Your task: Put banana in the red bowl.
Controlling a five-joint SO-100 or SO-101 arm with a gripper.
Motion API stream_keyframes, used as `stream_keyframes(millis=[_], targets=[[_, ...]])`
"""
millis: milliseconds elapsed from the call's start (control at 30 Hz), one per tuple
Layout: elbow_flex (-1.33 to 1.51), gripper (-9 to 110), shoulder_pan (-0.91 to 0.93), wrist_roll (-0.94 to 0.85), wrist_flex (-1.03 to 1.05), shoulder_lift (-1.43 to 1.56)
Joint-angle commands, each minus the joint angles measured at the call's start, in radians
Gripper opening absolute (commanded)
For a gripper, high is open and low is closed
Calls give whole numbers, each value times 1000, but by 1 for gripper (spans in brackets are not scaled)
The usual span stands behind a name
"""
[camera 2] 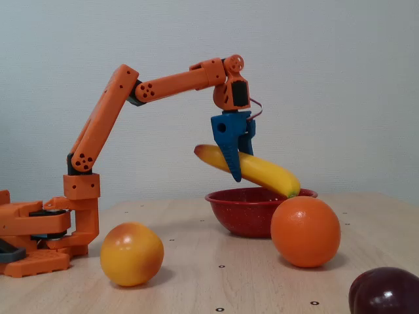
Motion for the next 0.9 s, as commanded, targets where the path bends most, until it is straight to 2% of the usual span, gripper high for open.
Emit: stream_keyframes(millis=[0, 467, 867], targets=[[-149, 0, -20, 20, 9, 55], [-95, 0, -14, 20, -9, -17], [12, 0, 5, 15, -109, -34]])
